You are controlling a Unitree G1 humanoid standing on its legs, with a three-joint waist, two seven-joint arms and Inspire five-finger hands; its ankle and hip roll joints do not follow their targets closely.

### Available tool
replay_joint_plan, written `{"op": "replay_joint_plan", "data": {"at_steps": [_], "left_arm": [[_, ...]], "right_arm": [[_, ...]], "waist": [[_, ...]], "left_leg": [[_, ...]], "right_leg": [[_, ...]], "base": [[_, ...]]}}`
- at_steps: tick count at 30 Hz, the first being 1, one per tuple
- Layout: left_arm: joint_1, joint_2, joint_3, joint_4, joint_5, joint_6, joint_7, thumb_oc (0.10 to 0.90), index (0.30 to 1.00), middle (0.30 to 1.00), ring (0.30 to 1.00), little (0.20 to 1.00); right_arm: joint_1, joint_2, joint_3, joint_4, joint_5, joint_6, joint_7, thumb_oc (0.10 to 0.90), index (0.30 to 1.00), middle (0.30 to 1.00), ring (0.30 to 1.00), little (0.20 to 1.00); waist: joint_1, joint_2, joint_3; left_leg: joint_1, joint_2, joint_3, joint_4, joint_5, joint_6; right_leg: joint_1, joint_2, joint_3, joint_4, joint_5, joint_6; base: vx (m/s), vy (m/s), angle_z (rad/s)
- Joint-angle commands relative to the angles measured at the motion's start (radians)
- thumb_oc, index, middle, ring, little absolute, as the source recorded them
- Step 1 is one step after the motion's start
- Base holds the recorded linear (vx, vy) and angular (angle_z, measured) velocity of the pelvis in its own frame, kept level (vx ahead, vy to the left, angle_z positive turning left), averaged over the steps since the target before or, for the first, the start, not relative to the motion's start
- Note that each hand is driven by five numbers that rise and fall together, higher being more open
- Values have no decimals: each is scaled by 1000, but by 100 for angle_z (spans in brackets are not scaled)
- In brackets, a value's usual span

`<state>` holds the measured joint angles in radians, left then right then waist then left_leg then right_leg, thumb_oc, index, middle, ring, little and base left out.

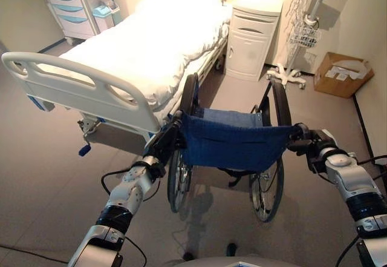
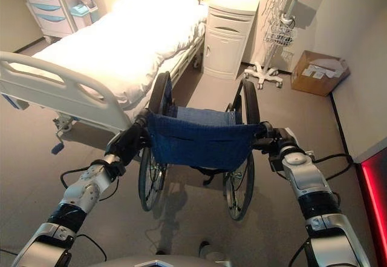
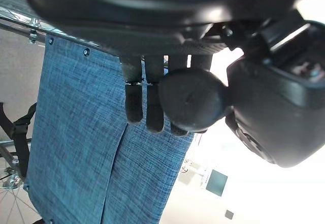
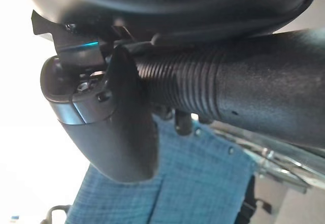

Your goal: Push the wheelchair next to the bed

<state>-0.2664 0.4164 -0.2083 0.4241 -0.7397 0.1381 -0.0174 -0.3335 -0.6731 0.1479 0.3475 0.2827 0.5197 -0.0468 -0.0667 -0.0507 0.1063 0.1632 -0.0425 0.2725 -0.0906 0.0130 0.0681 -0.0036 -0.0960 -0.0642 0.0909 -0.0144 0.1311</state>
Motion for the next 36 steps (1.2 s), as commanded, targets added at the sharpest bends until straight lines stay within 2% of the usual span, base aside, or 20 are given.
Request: {"op": "replay_joint_plan", "data": {"at_steps": [1, 14, 21, 36], "left_arm": [[-121, -46, 18, 125, 54, -23, 46, 400, 300, 300, 300, 300], [-106, -38, 15, 109, 72, -4, 51, 400, 300, 300, 300, 300], [-101, -43, 1, 117, 64, 37, -5, 400, 300, 300, 300, 300], [-127, -56, -33, 146, 83, 69, -43, 400, 300, 300, 300, 300]], "right_arm": [[104, 131, 144, -213, 72, -150, 182, 400, 300, 300, 300, 300], [120, 150, 151, -198, 95, -120, 127, 400, 300, 300, 300, 300], [156, 174, 154, -221, 113, -136, 47, 400, 300, 300, 300, 300], [179, 191, 156, -241, 152, -104, 8, 400, 300, 300, 300, 300]], "waist": [[-59, 13, 49], [-55, 7, 65], [-72, 15, 83], [-102, 23, 95]], "left_leg": [[0, -63, -37, 64, -78, -1], [31, -70, -39, 57, -91, 6], [55, -74, -25, 67, -107, 6], [71, -75, 3, 121, -136, 2]], "right_leg": [[-114, -13, -25, -31, 207, 45], [-127, -29, -53, -32, 239, 52], [-128, -40, -66, -33, 256, 56], [-135, -61, -57, -20, 268, 50]], "base": [[-4, 34, -8], [17, -1, -6], [43, 23, -4], [64, 29, -2]]}}
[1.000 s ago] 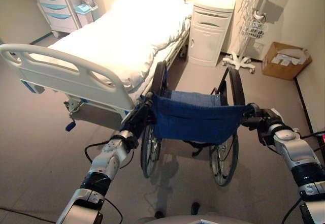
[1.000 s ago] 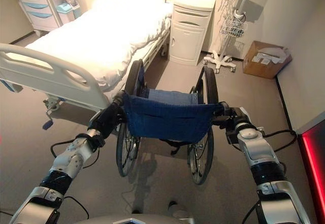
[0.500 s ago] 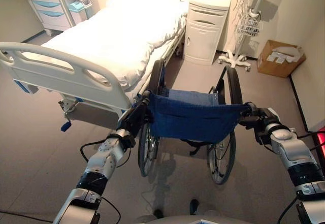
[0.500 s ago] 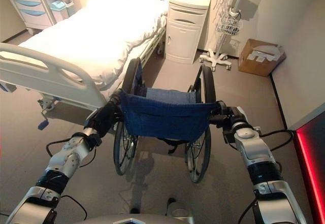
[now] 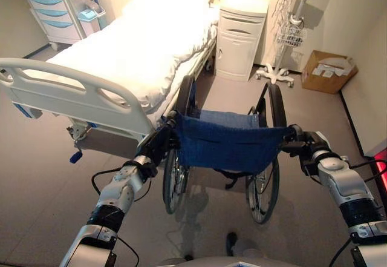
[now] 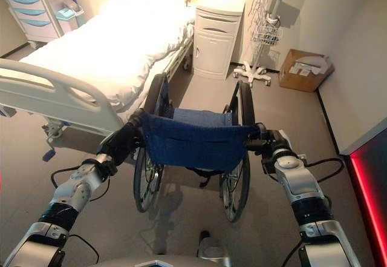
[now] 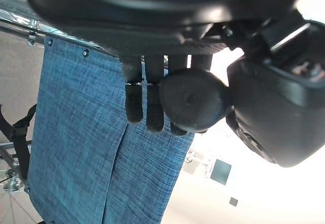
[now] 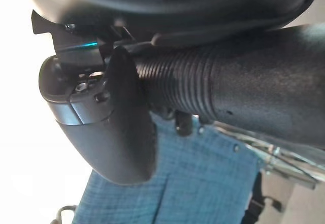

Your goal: Push the wheelchair next to the bed

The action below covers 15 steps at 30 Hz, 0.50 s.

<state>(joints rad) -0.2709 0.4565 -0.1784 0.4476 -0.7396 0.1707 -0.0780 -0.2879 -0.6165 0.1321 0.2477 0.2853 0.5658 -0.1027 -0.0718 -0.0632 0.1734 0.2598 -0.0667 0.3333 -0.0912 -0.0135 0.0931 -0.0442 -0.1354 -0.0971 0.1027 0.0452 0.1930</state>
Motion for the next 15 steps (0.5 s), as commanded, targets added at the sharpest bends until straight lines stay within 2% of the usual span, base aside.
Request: {"op": "replay_joint_plan", "data": {"at_steps": [1, 11, 15], "left_arm": [[-124, -94, -65, 123, 87, 40, 16, 400, 300, 300, 300, 300], [-157, -87, -84, 127, 102, 46, -12, 400, 300, 300, 300, 300], [-174, -91, -94, 126, 114, 40, -15, 400, 300, 300, 300, 300]], "right_arm": [[136, 134, 173, -145, 155, -150, 61, 400, 300, 300, 300, 300], [154, 160, 199, -172, 197, -143, -12, 400, 300, 300, 300, 300], [163, 167, 206, -175, 210, -137, -9, 400, 300, 300, 300, 300]], "waist": [[-99, 36, 29], [-122, 43, 38], [-134, 43, 41]], "left_leg": [[-25, -50, -56, 123, -109, -25], [-21, -55, -30, 127, -106, -32], [-22, -57, -24, 129, -107, -31]], "right_leg": [[-94, -23, -25, -32, 208, -11], [-109, -14, -47, -57, 219, -8], [-116, -4, -44, -61, 218, -10]], "base": [[56, 3, 0], [42, -4, -8], [21, -9, -6]]}}
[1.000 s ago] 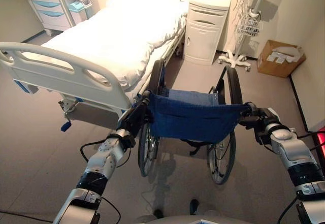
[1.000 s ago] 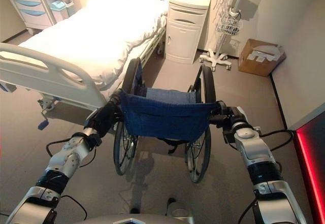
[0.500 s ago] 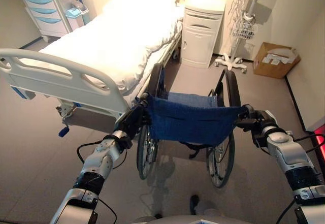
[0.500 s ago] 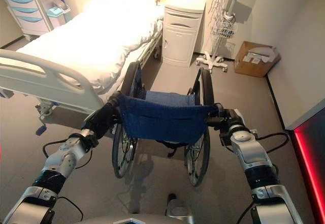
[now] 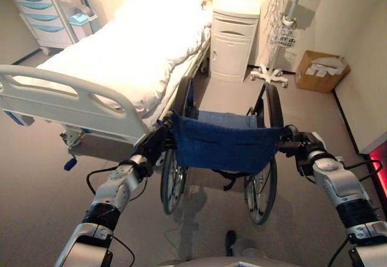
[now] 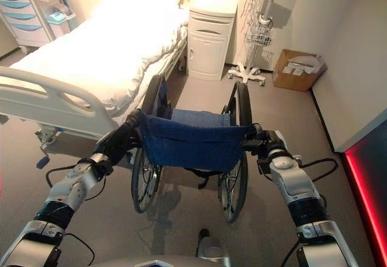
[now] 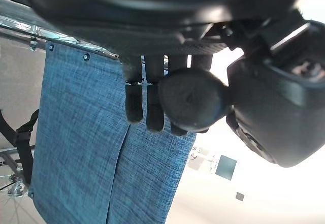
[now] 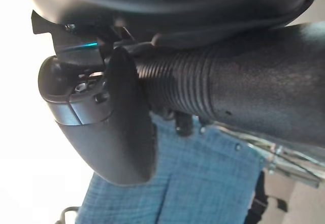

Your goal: Push the wheelchair next to the bed

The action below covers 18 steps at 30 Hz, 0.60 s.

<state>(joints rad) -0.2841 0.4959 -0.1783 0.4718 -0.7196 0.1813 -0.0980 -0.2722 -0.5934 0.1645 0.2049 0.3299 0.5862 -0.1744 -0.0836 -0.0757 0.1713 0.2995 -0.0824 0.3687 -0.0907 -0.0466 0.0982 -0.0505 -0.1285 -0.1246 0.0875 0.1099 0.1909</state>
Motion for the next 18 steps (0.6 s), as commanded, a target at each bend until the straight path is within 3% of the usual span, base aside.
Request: {"op": "replay_joint_plan", "data": {"at_steps": [1, 11, 18], "left_arm": [[-165, -133, -96, 100, 93, 28, 8, 400, 300, 300, 300, 300], [-185, -155, -100, 81, 40, -19, 98, 400, 300, 300, 300, 300], [-181, -178, -63, 95, 31, -80, 193, 400, 300, 300, 300, 300]], "right_arm": [[155, 146, 176, -135, 159, -159, 70, 400, 300, 300, 300, 300], [201, 129, 183, -183, 65, -221, 90, 400, 300, 300, 300, 300], [158, 128, 164, -156, 28, -260, 65, 400, 300, 300, 300, 300]], "waist": [[-129, 57, 44], [-163, 65, 57], [-139, 74, 63]], "left_leg": [[-61, -41, -58, 129, -73, -35], [-65, -40, -39, 132, -73, -31], [-72, -29, -33, 151, -76, -26]], "right_leg": [[-112, -7, -11, -46, 152, -9], [-124, 5, 21, -30, 150, -10], [-116, -18, 8, 80, 127, -25]], "base": [[21, -15, 8], [6, -8, 6], [33, -13, 3]]}}
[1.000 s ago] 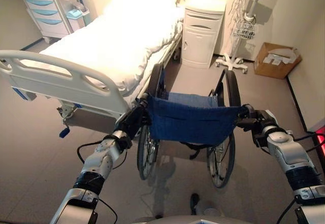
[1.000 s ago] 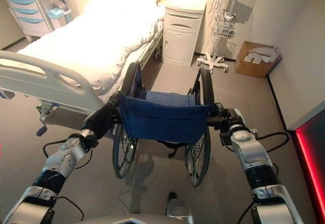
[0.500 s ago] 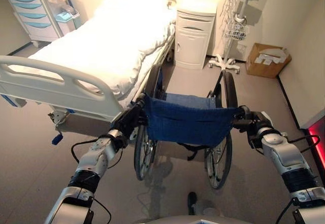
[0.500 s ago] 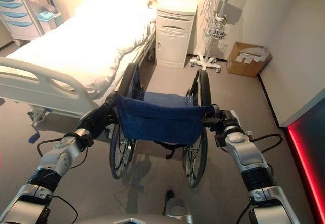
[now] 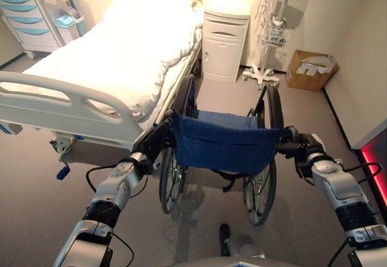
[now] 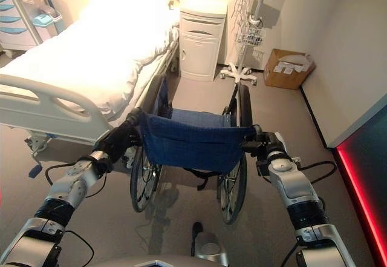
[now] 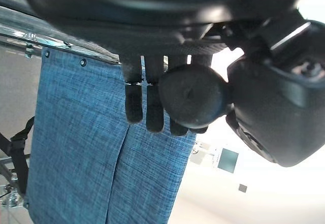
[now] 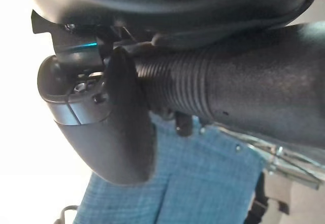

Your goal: Push the wheelchair next to the bed

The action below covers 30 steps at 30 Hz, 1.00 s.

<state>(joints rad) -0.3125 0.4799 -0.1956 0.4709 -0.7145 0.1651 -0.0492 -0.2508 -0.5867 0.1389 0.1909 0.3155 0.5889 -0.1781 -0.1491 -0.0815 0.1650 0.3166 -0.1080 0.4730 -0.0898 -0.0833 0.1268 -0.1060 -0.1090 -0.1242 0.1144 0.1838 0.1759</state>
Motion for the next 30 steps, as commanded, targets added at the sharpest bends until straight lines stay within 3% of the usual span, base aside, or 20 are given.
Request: {"op": "replay_joint_plan", "data": {"at_steps": [1, 3, 5, 9, 11, 16, 17, 21, 23, 25, 27, 28, 29, 30], "left_arm": [[-154, -163, -44, 98, 26, -65, 146, 400, 300, 300, 300, 300], [-169, -169, -45, 110, 14, -81, 179, 400, 300, 300, 300, 300], [-180, -171, -44, 118, 14, -80, 190, 400, 300, 300, 300, 300], [-163, -173, -31, 110, 50, -78, 166, 400, 300, 300, 300, 300], [-146, -180, -22, 103, 84, -72, 147, 400, 300, 300, 300, 300], [-136, -157, -22, 96, 94, -47, 134, 400, 300, 300, 300, 300], [-134, -151, -17, 95, 83, -42, 135, 400, 300, 300, 300, 300], [-114, -147, 0, 88, 99, -31, 134, 400, 300, 300, 300, 300], [-103, -138, 8, 84, 106, -31, 116, 400, 300, 300, 300, 300], [-93, -135, 16, 75, 102, -32, 100, 400, 300, 300, 300, 300], [-83, -134, 23, 75, 94, -43, 86, 400, 300, 300, 300, 300], [-75, -133, 27, 74, 97, -49, 79, 400, 300, 300, 300, 300], [-67, -126, 26, 76, 95, -63, 67, 400, 300, 300, 300, 300], [-67, -125, 26, 77, 94, -65, 65, 400, 300, 300, 300, 300]], "right_arm": [[132, 122, 188, -138, 44, -263, 64, 400, 300, 300, 300, 300], [80, 130, 184, -105, 68, -263, 24, 400, 300, 300, 300, 300], [48, 142, 181, -75, 70, -269, -8, 400, 300, 300, 300, 300], [17, 159, 156, -52, 71, -273, -41, 400, 300, 300, 300, 300], [2, 158, 135, -25, 59, -279, -29, 400, 300, 300, 300, 300], [-46, 141, 137, 21, 42, -258, -13, 400, 300, 300, 300, 300], [-53, 135, 137, 28, 46, -255, -3, 400, 300, 300, 300, 300], [-67, 122, 134, 30, 64, -239, 18, 400, 300, 300, 300, 300], [-56, 112, 130, 17, 58, -234, 25, 400, 300, 300, 300, 300], [-41, 106, 121, 12, 46, -246, 22, 400, 300, 300, 300, 300], [-35, 109, 119, 18, 40, -265, 13, 400, 300, 300, 300, 300], [-38, 116, 118, 22, 37, -269, 5, 400, 300, 300, 300, 300], [-47, 120, 120, 27, 39, -271, -9, 400, 300, 300, 300, 300], [-48, 121, 120, 27, 38, -272, -11, 400, 300, 300, 300, 300]], "waist": [[-72, 81, 70], [-57, 84, 74], [-43, 81, 68], [-18, 38, 69], [-6, 38, 65], [10, 42, 25], [12, 46, 14], [22, 56, -21], [27, 50, -22], [36, 42, -14], [48, 51, -6], [58, 56, -6], [74, 74, 0], [77, 74, -2]], "left_leg": [[-90, -2, -138, 152, -39, -54], [-90, 5, -149, 174, -49, -56], [-75, 5, -177, 185, -73, -66], [-65, 6, -202, 228, -107, -64], [-60, 25, -222, 245, -122, -58], [-34, 84, -230, 269, -129, -86], [-25, 100, -234, 279, -118, -101], [-70, 155, -255, 429, 30, -174], [-132, 176, -245, 547, 68, -193], [-183, 199, -230, 577, 65, -190], [-201, 181, -237, 525, 43, -173], [-211, 156, -245, 461, 42, -163], [-225, 126, -262, 325, 43, -157], [-229, 122, -264, 309, 47, -157]], "right_leg": [[-60, -39, 9, 65, 50, -12], [-59, -54, 22, 109, 49, -16], [-50, -62, 29, 64, 47, 2], [-54, -81, 3, -12, 92, 13], [-29, -82, -6, 8, 43, 8], [7, -59, -21, 46, -46, -19], [23, -48, -31, 43, -63, -33], [77, 2, -44, 10, -114, -101], [108, 7, -54, 2, -139, -129], [140, 2, -58, 0, -156, -140], [164, 7, -53, 5, -173, -135], [174, 15, -46, 4, -181, -130], [198, 36, -42, 3, -199, -122], [198, 38, -41, 1, -198, -122]], "base": [[41, -31, 11], [125, -106, 13], [248, -164, 9], [178, -251, 1], [192, -278, 8], [205, -299, 20], [232, -279, 20], [180, -209, 13], [157, -155, -11], [192, -92, 0], [188, 27, 4], [267, 116, -1], [225, 101, -6], [153, 74, 3]]}}
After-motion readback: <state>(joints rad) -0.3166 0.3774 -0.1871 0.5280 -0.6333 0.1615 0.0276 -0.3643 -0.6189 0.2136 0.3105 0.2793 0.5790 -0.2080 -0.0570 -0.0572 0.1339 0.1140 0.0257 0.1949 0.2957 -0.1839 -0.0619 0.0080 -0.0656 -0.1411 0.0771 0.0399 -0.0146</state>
